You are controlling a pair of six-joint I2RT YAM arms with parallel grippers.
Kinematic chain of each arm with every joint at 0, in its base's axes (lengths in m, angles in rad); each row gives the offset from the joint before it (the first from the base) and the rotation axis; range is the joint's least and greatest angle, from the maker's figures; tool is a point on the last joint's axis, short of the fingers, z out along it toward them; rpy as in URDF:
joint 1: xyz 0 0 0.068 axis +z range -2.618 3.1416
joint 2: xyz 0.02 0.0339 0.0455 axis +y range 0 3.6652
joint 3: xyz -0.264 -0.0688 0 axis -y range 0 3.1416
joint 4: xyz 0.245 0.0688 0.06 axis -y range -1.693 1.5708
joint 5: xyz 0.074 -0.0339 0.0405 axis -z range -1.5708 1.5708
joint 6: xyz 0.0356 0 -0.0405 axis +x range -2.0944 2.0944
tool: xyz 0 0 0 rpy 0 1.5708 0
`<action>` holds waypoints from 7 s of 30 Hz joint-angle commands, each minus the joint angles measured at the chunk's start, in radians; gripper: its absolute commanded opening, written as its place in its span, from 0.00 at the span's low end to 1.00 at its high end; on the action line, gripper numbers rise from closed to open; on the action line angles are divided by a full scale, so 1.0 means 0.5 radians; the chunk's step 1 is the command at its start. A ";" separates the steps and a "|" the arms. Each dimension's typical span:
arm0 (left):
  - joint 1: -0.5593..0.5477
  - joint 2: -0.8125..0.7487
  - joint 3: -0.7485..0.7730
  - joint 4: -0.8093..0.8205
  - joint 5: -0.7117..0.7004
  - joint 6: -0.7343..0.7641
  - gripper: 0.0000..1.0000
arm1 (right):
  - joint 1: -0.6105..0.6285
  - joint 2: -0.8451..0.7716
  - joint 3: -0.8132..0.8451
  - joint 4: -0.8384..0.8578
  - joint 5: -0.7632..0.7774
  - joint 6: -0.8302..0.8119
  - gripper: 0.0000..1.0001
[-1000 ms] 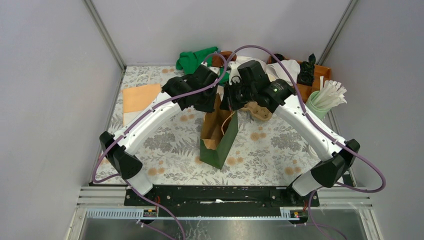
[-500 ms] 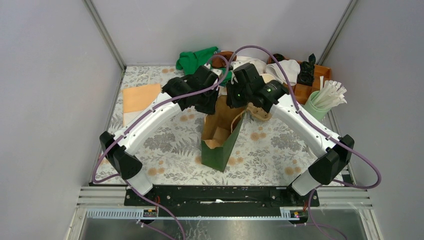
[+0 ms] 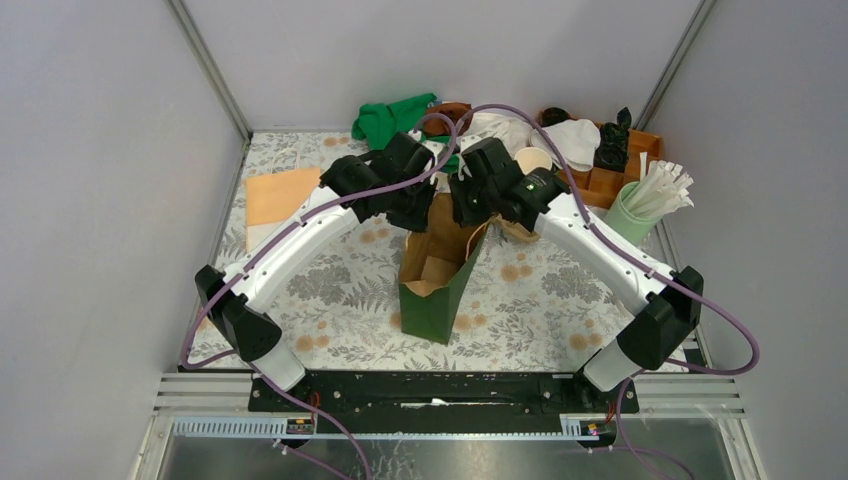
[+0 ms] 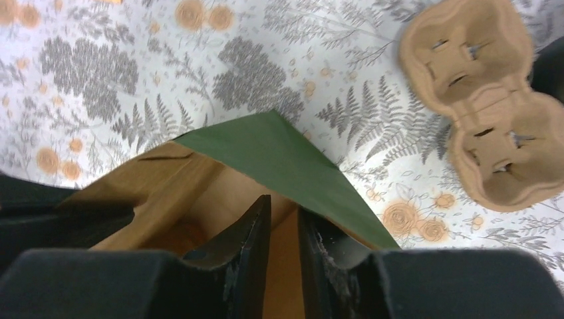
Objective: Pack the takeout coffee
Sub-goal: Open the takeout bag at the center of the board.
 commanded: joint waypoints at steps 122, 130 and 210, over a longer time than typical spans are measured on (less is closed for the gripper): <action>-0.026 -0.467 -0.527 0.440 -0.822 -1.731 0.00 | 0.696 0.068 0.249 -0.009 0.758 0.144 0.00; -0.028 -0.535 -0.577 0.431 -0.848 -1.722 0.00 | 0.499 0.059 0.113 -0.052 0.420 0.251 0.00; -0.212 -0.686 -0.696 0.832 -1.112 -1.017 0.00 | 0.285 0.203 0.517 -0.887 -0.625 0.362 0.00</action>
